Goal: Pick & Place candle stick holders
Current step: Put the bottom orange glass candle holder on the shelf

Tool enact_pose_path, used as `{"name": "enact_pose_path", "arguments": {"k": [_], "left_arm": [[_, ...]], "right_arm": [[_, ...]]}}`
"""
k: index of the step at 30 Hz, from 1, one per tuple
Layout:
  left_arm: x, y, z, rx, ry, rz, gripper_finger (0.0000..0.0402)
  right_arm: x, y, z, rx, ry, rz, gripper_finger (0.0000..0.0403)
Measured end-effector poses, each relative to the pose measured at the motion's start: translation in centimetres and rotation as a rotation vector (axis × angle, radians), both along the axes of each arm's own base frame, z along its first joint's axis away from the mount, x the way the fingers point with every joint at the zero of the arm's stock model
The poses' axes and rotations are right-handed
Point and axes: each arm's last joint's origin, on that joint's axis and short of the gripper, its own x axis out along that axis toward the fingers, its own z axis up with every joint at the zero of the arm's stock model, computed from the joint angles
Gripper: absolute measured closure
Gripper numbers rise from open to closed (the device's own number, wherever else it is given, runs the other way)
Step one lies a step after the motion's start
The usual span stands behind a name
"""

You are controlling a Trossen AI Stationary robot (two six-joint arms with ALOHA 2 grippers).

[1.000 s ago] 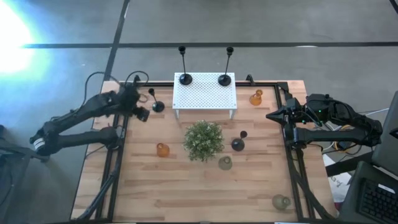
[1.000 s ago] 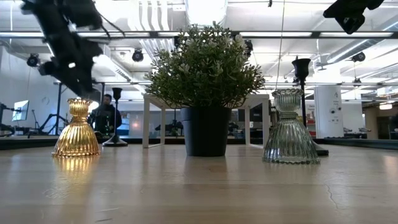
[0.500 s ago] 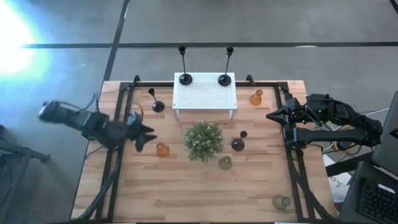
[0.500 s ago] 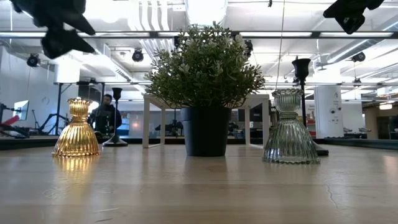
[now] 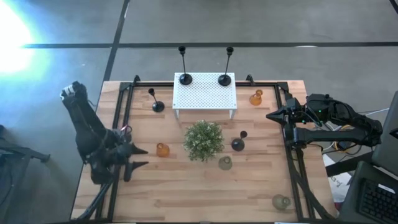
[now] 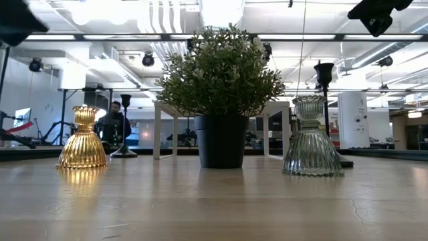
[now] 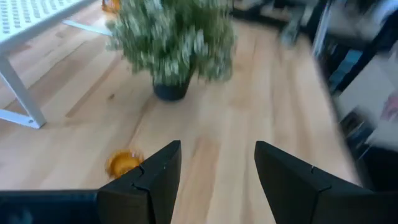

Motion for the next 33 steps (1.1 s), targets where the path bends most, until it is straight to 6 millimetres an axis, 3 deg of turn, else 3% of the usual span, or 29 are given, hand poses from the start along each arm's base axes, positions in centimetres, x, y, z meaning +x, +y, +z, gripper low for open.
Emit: {"name": "enact_pose_path", "arguments": {"k": [8, 20, 33], "left_arm": [[0.4, -0.8, -4.4, 0.065, 0.133, 0.040, 0.0193], [0.3, 0.9, -9.4, -0.009, 0.124, 0.250, 0.0193], [1.5, 2.5, -11.7, 0.036, 0.061, 0.312, 0.0193]], "right_arm": [[0.0, 0.0, 0.0, 0.000, 0.000, 0.000, 0.0390], [0.0, 0.0, 0.0, 0.000, 0.000, 0.000, 0.0390], [0.0, 0.0, 0.0, 0.000, 0.000, 0.000, 0.0390]]}}
